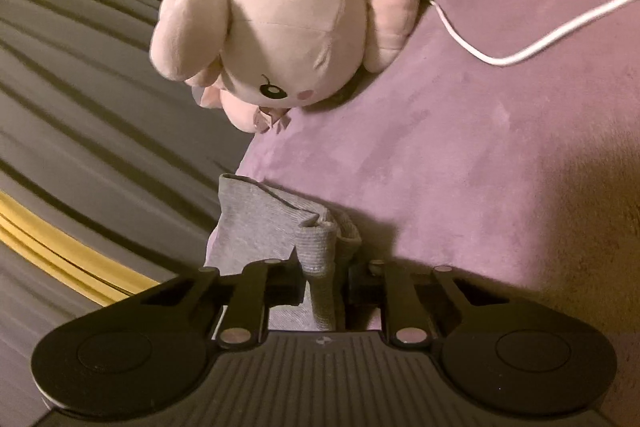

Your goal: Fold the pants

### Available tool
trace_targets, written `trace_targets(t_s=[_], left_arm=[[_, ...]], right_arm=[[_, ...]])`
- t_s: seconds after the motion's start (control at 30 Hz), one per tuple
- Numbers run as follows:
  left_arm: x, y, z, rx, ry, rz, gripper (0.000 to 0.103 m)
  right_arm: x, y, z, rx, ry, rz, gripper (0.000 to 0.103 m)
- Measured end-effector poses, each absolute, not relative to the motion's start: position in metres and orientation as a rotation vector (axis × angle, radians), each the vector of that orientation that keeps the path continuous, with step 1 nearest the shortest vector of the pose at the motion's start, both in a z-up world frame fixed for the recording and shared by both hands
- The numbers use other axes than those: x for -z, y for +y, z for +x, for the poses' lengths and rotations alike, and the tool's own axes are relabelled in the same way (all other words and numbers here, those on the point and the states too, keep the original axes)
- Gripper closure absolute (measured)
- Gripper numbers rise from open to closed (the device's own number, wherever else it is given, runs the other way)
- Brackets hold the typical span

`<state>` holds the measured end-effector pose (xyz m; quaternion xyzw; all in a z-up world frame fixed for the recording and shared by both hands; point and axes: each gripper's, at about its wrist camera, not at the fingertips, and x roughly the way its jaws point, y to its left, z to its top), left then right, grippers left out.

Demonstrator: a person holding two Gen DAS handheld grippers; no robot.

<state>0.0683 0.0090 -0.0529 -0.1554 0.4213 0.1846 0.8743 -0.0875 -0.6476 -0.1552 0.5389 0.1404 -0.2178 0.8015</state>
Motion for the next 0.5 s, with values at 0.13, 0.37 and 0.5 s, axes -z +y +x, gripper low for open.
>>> trace_targets(t_s=[0.13, 0.37, 0.5], left_arm=[[0.025, 0.01, 0.066, -0.387, 0.861, -0.244, 0.0], [-0.008, 0.032, 0.067, -0.422, 0.777, -0.142, 0.0], [0.006, 0.05, 0.057, -0.448, 0.754, -0.216, 0.0]], right_arm=[[0.155, -0.649, -0.086, 0.461, 0.305, 1.159, 0.081], [0.148, -0.646, -0.079, 0.505, 0.356, 1.067, 0.086], [0.131, -0.638, -0.071, 0.52, 0.417, 0.924, 0.088]])
